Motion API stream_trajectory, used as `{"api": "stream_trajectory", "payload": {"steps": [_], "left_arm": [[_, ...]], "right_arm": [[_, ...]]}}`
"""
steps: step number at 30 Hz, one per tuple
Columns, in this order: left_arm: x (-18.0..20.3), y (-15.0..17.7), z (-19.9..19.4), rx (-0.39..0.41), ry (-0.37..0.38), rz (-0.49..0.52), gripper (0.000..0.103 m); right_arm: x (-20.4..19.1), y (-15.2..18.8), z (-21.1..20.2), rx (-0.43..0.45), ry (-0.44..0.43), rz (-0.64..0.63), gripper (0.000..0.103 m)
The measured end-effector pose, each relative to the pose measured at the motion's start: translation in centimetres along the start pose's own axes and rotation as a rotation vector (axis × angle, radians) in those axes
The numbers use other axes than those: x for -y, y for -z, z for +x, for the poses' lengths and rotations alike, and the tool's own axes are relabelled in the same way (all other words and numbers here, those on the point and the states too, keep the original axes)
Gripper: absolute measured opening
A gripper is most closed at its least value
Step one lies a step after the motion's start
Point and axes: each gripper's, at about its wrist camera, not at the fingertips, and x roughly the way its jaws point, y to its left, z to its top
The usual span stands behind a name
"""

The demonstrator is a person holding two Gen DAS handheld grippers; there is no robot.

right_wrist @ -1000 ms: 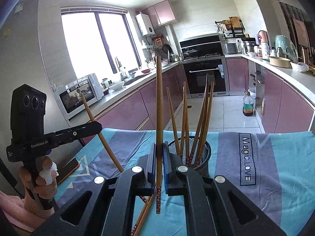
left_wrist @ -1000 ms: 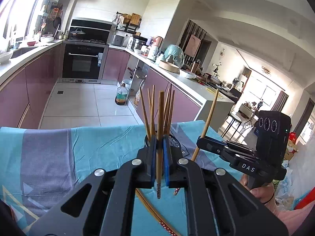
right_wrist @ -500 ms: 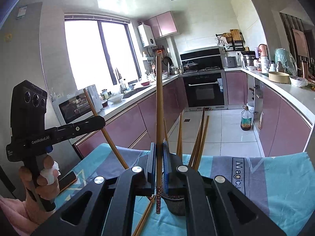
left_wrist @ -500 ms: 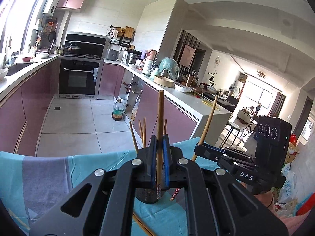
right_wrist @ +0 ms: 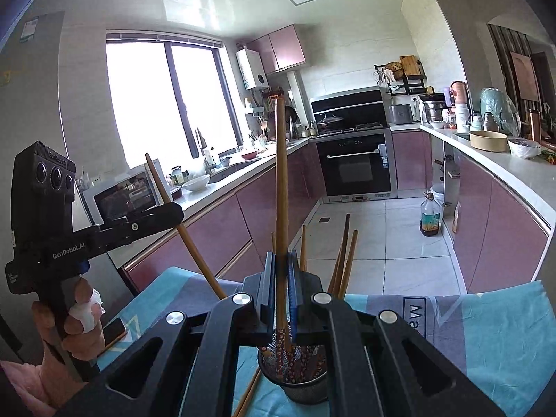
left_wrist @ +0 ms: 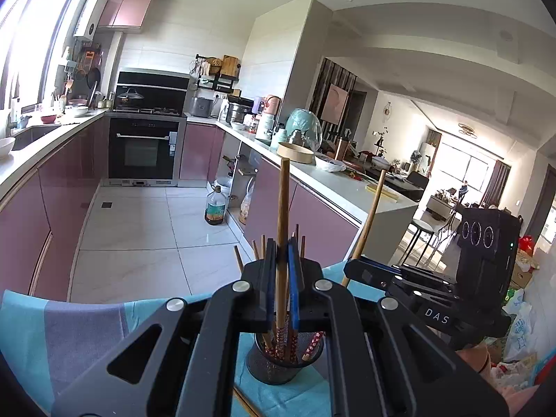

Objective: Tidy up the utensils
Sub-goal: 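Lower the left chopstick into the cup and open while the right gripper releases its own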

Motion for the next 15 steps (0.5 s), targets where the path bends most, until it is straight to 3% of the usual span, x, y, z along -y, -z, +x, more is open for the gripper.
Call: {"api": "stream_trajectory", "payload": {"steps": [15], "left_arm": [[1.5,2.3,2.5,-0.138,-0.039,0.058,0.007]], "right_arm": [[0.8,1.9,3.4,-0.090,0.042,0.034,0.006]]}}
